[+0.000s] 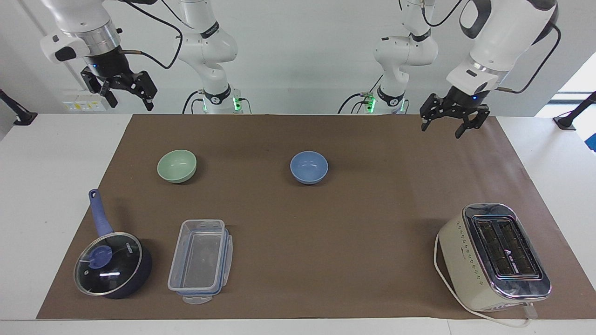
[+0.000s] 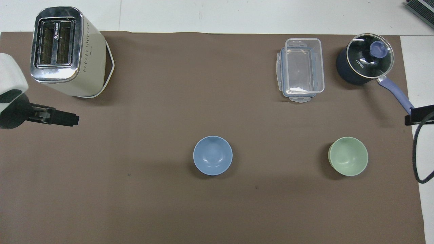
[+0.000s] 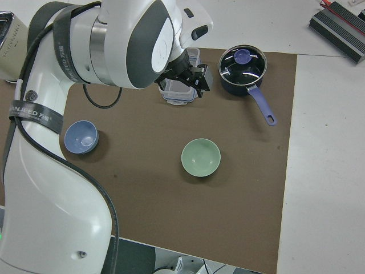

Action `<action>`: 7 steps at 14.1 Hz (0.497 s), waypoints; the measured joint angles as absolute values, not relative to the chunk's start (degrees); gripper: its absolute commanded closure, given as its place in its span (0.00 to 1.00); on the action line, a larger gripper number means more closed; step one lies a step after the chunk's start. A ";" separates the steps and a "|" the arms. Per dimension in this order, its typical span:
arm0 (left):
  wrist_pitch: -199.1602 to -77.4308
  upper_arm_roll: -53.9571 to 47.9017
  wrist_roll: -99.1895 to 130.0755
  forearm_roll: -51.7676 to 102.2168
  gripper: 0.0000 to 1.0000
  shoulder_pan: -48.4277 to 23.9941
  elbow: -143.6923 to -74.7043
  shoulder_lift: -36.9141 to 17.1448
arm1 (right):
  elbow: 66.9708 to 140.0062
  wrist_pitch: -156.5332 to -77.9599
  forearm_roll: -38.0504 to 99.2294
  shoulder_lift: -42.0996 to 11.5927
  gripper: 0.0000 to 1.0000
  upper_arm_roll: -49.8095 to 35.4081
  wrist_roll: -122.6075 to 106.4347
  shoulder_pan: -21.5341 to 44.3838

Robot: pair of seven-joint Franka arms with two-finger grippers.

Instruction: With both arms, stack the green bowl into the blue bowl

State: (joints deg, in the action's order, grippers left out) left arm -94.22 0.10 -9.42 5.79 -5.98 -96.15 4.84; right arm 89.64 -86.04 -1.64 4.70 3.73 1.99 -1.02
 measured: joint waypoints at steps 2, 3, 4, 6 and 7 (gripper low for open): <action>-91.05 0.08 -9.93 5.66 0.00 -5.36 -92.23 2.90 | 89.64 -86.04 -1.64 4.70 0.00 3.73 1.99 -1.02; -90.20 0.01 -9.93 5.64 0.00 -5.36 -90.92 1.87 | 89.64 -86.04 -1.64 4.70 0.00 3.73 1.99 -1.02; -89.90 -0.08 -9.93 5.62 0.00 -5.36 -90.17 1.16 | 89.64 -86.04 -1.64 4.70 0.00 3.73 1.99 -1.02; -89.49 -0.20 -9.93 5.11 0.00 -5.36 -89.29 0.45 | 89.64 -86.04 -1.64 4.70 0.00 3.73 1.99 -1.02; -89.29 -0.25 -9.93 4.88 0.00 -5.36 -89.15 0.48 | 89.64 -86.04 -1.64 4.70 0.00 3.73 1.99 -1.02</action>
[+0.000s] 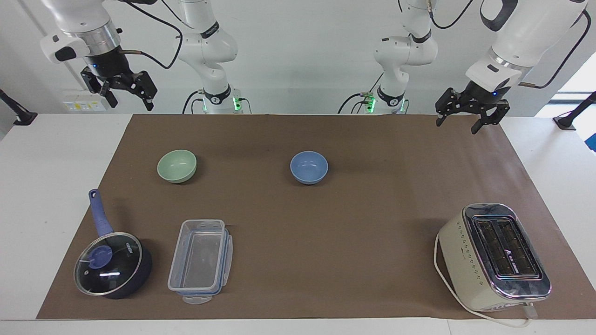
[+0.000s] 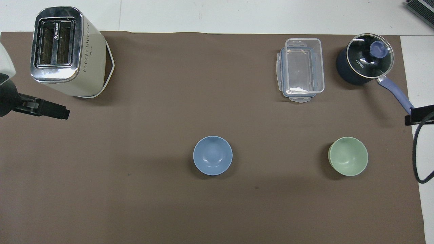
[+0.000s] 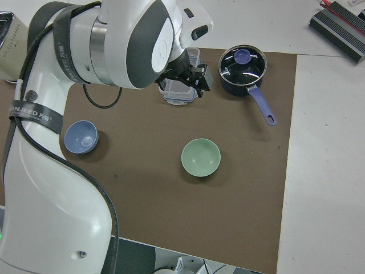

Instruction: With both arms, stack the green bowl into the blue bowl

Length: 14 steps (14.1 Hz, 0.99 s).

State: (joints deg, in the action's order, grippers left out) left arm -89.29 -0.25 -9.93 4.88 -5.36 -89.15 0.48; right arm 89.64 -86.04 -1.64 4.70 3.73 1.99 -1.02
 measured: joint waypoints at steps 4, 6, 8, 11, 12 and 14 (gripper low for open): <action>-88.99 -0.26 -9.93 4.44 0.00 -5.36 -89.13 0.56 | 89.64 -86.04 -1.64 4.70 0.00 3.73 1.99 -1.02; -88.98 -0.26 -9.93 3.66 0.00 -5.36 -89.11 0.56 | 89.64 -86.04 -1.64 4.70 0.00 3.73 1.99 -1.02; -88.96 -0.26 -9.94 3.53 0.00 -5.36 -89.11 0.55 | 89.64 -86.04 -1.64 4.70 0.00 3.73 1.99 -1.02; -88.93 -0.26 -9.94 3.46 0.00 -5.36 -89.11 0.54 | 89.64 -86.04 -1.64 4.70 0.00 3.73 1.99 -1.02; -88.93 -0.26 -9.94 3.46 0.00 -5.36 -89.11 0.54 | 89.64 -86.04 -1.64 4.70 0.00 3.73 1.99 -1.02; -88.88 -0.27 -9.94 3.46 0.00 -5.36 -89.11 0.54 | 89.64 -85.94 -1.64 4.70 0.00 3.73 1.99 -1.02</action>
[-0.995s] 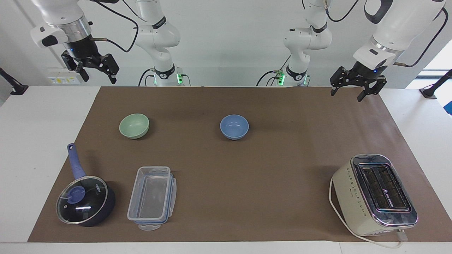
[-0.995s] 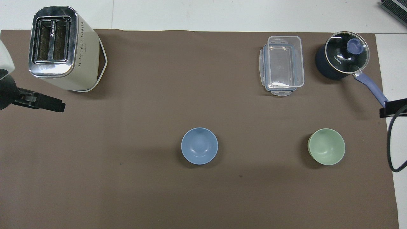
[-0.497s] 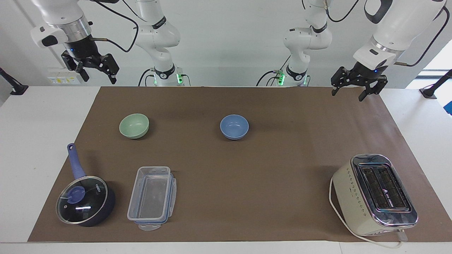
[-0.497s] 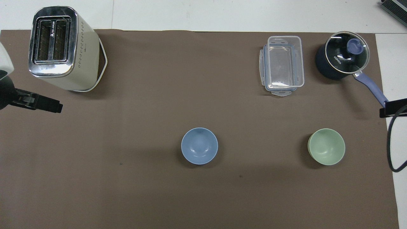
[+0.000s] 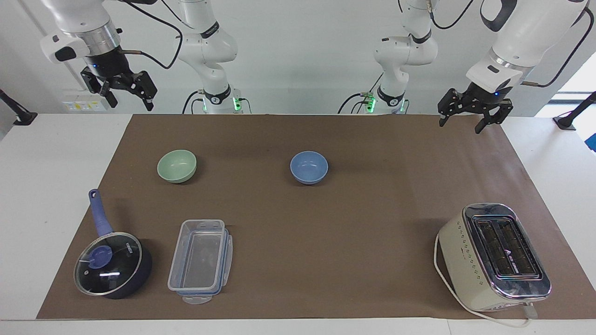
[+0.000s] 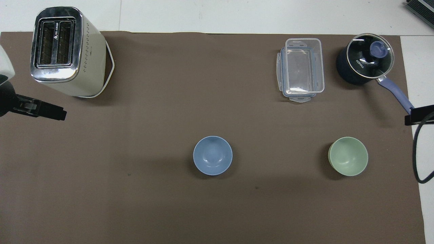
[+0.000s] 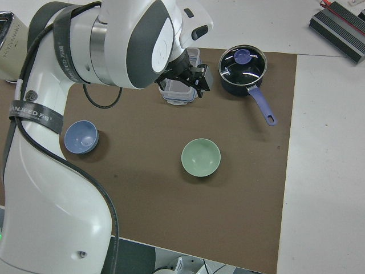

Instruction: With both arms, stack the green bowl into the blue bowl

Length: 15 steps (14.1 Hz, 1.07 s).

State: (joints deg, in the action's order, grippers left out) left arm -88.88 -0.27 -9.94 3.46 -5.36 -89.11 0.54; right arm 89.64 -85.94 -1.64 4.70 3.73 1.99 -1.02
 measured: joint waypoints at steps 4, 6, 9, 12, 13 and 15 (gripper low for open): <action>-88.65 -0.28 -9.94 3.46 0.00 -5.36 -89.11 0.54 | 90.90 -87.48 -1.65 4.78 0.00 3.95 1.98 -1.34; -88.64 -0.28 -9.94 3.46 0.00 -5.36 -89.11 0.54 | 95.02 -92.43 -1.65 4.65 0.00 4.01 1.18 -1.34; -88.63 -0.23 -9.94 3.43 0.00 -5.36 -89.10 0.54 | 103.21 -100.08 -1.65 3.82 0.00 4.08 -2.86 -1.75; -88.60 -0.18 -9.94 3.28 0.00 -5.19 -89.10 0.53 | 109.71 -105.45 -1.65 2.67 0.00 4.22 -7.30 -3.98; -88.59 -0.17 -9.94 3.01 0.00 -4.91 -89.10 0.52 | 112.40 -108.12 -1.65 2.43 0.00 4.26 -8.93 -4.90; -88.59 0.02 -10.06 2.53 0.00 -4.49 -89.07 0.52 | 118.18 -114.00 -1.65 2.21 0.00 4.31 -11.51 -6.61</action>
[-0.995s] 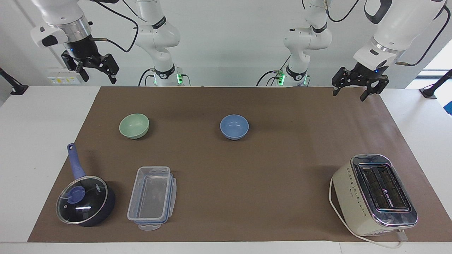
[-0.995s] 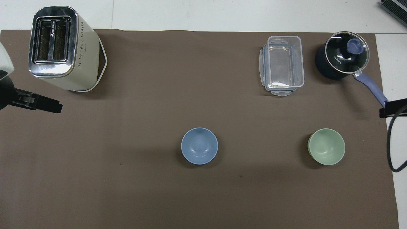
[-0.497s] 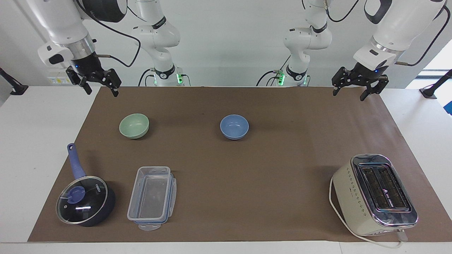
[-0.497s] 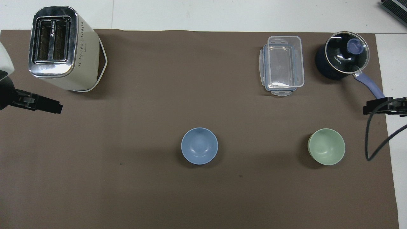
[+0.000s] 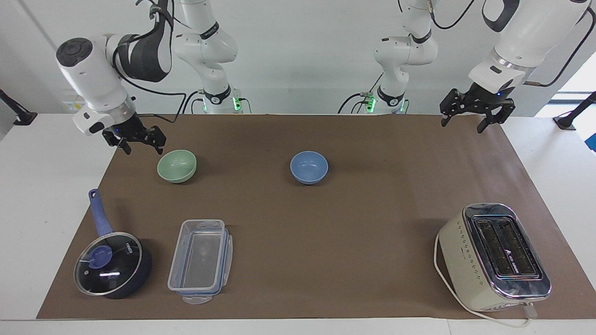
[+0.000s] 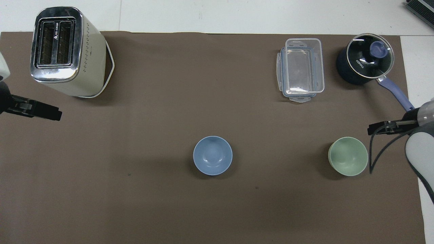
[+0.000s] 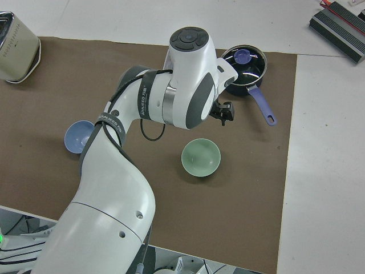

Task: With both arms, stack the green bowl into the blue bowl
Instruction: 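Move the right gripper down onto the green bowl rim, then lift the green bowl with the right gripper toward the blue bowl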

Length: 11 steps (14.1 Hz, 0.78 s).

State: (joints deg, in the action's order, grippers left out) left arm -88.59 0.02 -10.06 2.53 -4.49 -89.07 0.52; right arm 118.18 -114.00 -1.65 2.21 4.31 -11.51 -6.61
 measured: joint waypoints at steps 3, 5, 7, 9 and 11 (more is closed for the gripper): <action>-88.57 0.01 -10.26 2.53 0.00 -4.05 -89.02 0.54 | 124.34 -119.57 -1.65 2.21 0.00 4.35 -12.94 -7.72; -88.49 0.01 -10.26 2.53 0.00 -4.00 -89.02 0.55 | 127.64 -123.50 -1.65 2.14 0.00 4.34 -14.37 -8.08; -88.40 0.01 -10.26 2.53 0.00 -4.00 -89.02 0.55 | 132.29 -128.93 -1.65 1.82 0.00 4.35 -16.38 -9.50; -88.32 0.01 -10.26 2.53 0.00 -3.99 -89.02 0.55 | 135.25 -131.35 -1.65 1.60 0.00 4.37 -17.18 -10.31; -88.27 0.01 -10.26 2.53 0.00 -3.99 -89.02 0.55 | 136.09 -131.82 -1.65 1.61 0.02 4.33 -17.22 -10.33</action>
